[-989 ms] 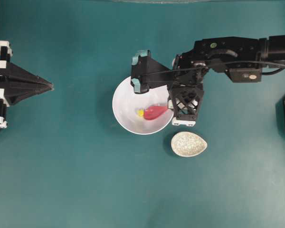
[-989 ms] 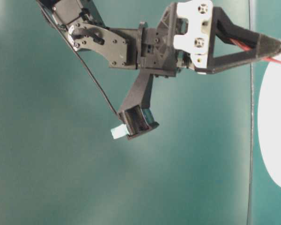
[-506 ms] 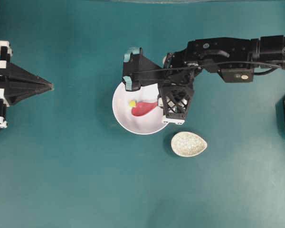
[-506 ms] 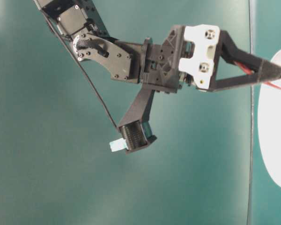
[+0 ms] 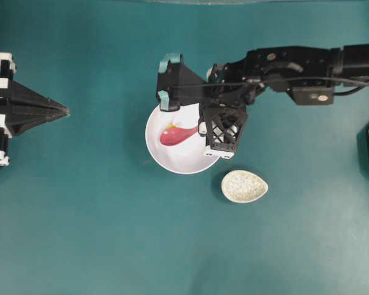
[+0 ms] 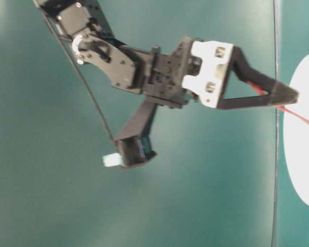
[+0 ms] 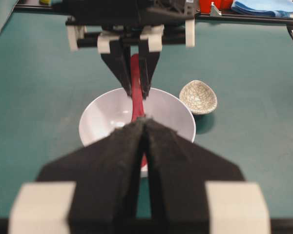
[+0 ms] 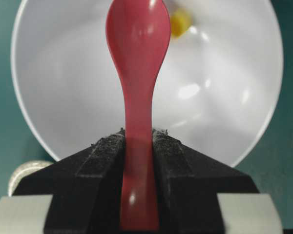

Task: Scoop the yellow hexagonal prism block from the bowl with a spoon using the right arm.
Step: 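Lower the spoon bowl into the white bowl beside the yellow block, then drag the spoon under the yellow hexagonal block inside the bowl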

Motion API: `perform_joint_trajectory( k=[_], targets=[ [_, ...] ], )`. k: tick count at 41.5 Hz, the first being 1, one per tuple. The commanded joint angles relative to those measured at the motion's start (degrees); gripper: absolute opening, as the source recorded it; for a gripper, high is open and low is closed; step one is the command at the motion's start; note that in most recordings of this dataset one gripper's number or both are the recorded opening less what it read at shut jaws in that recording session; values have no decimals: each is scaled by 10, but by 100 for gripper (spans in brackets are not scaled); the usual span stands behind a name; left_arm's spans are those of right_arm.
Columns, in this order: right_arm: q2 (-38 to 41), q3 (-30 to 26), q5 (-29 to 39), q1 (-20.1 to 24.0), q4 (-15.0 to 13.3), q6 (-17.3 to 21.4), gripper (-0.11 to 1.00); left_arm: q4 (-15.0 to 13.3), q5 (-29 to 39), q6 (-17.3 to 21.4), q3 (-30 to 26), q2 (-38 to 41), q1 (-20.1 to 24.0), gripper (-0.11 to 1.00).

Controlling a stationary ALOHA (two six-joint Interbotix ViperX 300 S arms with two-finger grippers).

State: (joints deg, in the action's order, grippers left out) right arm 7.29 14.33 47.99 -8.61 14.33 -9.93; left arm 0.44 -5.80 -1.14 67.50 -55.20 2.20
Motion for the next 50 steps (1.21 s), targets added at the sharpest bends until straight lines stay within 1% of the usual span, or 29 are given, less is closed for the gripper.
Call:
perform_joint_trajectory(
  k=[1, 14, 23, 41, 50],
  targets=[
    [-34, -13, -4, 1, -1, 1, 21, 2, -7, 0, -12, 3, 1, 1],
    [-78, -9, 8, 0, -1, 1, 21, 2, -7, 0, -12, 3, 1, 1],
    [-103, -1, 51, -5, -2, 1, 21, 2, -7, -1, -13, 3, 1, 1],
    [-158, 59, 78, -11, -2, 1, 21, 1, -7, -1, -13, 3, 1, 1],
    [-158, 62, 89, -20, -8, 1, 21, 2, -7, -1, -12, 3, 1, 1]
  ],
)
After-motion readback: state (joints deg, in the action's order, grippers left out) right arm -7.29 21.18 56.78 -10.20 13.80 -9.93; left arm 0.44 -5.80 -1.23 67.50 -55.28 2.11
